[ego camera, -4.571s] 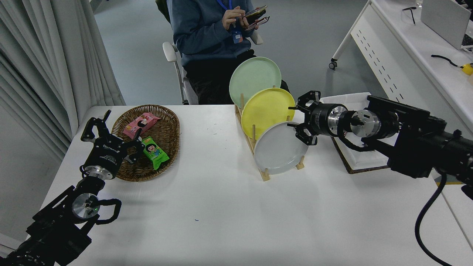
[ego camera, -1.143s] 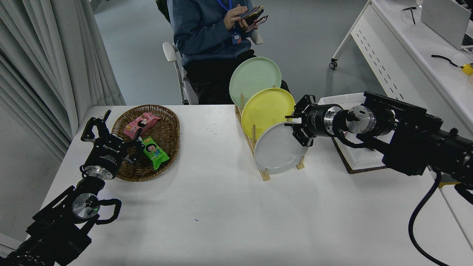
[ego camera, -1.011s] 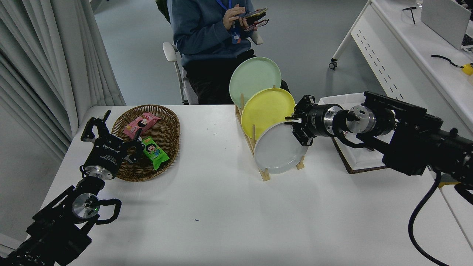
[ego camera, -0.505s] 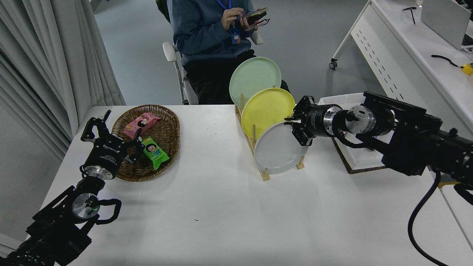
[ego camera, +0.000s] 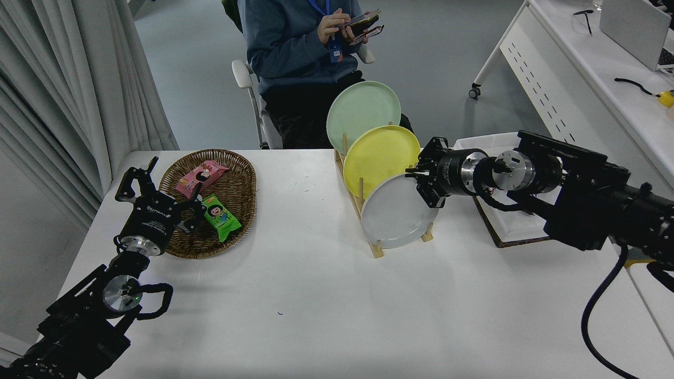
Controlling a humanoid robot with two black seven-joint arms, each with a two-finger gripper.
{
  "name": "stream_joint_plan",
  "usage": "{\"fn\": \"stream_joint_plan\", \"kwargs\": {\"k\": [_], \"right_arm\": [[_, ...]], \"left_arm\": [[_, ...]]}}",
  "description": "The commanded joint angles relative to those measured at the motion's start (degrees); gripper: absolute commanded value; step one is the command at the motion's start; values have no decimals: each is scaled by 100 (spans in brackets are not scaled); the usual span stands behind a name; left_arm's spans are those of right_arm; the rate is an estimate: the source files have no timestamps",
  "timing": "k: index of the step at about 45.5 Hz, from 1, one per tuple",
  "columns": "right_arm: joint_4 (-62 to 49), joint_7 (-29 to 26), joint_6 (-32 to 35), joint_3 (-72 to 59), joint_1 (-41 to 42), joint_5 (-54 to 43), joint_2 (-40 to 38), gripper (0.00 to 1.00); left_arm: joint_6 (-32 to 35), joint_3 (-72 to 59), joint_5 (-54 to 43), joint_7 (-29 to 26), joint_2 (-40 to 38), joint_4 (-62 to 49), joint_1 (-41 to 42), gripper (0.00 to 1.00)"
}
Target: Place the plate on the table
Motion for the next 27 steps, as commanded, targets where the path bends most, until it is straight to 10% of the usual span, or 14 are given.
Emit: {"fn": "stream_joint_plan", "kwargs": {"k": [1,27], "right_arm": [[8,-127,74,35,26,-22,-43,0],[139,-470,188,403,720,48,-465,0]], "left_arm": [[0,2,0,0,0,-3,0,100],[0,2,0,0,0,-3,0,100]]}}
